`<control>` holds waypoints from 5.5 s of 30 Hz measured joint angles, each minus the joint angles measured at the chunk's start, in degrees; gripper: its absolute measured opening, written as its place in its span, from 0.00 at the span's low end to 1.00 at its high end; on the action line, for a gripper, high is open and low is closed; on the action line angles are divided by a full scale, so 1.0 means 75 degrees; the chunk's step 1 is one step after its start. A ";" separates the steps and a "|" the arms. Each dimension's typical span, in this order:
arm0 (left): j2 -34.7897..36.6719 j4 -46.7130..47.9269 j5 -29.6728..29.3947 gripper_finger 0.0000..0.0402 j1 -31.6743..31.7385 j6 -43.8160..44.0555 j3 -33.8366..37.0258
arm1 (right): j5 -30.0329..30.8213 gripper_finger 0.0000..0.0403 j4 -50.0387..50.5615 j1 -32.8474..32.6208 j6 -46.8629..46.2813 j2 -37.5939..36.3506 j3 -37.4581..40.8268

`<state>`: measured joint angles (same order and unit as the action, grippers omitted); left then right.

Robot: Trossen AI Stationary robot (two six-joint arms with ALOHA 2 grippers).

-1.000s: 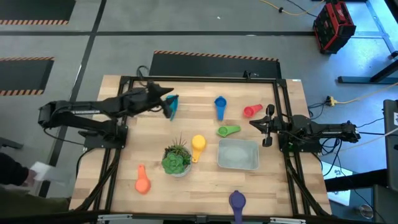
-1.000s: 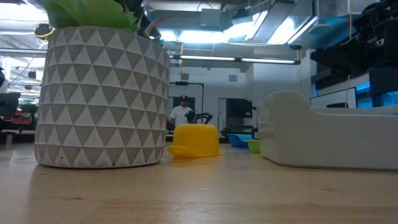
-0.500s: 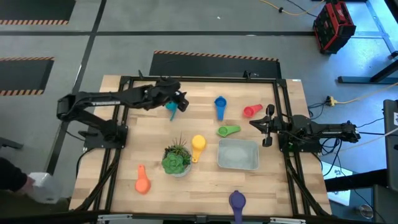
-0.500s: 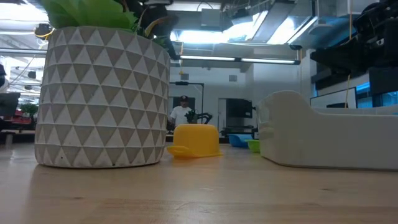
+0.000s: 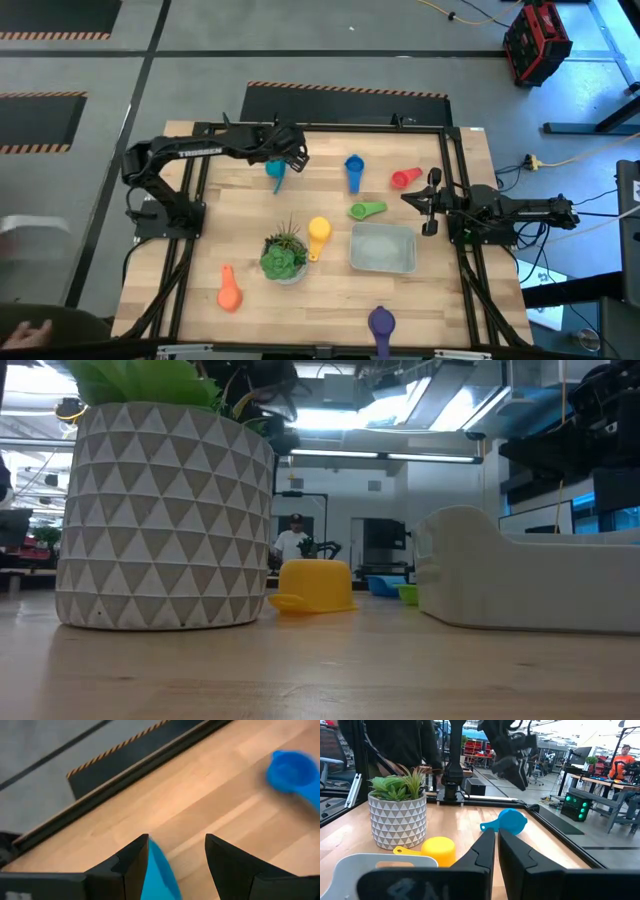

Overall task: Nest measuring cups in basket
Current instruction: Put the light blue measuring cup into the grey bin

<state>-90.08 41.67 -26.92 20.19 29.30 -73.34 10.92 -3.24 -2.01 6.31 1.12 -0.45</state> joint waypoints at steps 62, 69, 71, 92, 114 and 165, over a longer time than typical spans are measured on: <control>-0.0364 -0.1646 0.1401 0.41 -0.0977 0.2842 0.3290 | -0.0003 0.07 0.0001 -0.0001 0.0002 0.0000 0.0000; -0.0364 -0.1655 0.1390 0.29 -0.0977 0.2842 0.3290 | -0.0003 0.07 -0.0001 -0.0002 0.0003 -0.0002 0.0000; -0.0364 -0.1655 0.1387 0.26 -0.0977 0.2842 0.3290 | -0.0003 0.07 0.0000 0.0001 0.0000 0.0000 0.0000; -0.0362 -0.2309 0.1275 0.01 -0.0980 0.2192 0.3287 | -0.0003 0.07 -0.0001 -0.0002 0.0003 0.0001 0.0000; 0.0038 -0.4046 0.2123 0.01 -0.0980 0.0819 0.3279 | 0.0217 0.34 -0.0382 0.0001 -0.0231 -0.0001 0.0000; 0.0032 -0.6872 0.7787 0.01 -0.1108 0.0406 0.3279 | -0.0374 0.48 0.2141 0.1404 0.1904 0.8687 -0.7245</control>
<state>-89.84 -9.87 31.48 11.88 32.35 -48.75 8.11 12.81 8.53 20.58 66.27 -54.79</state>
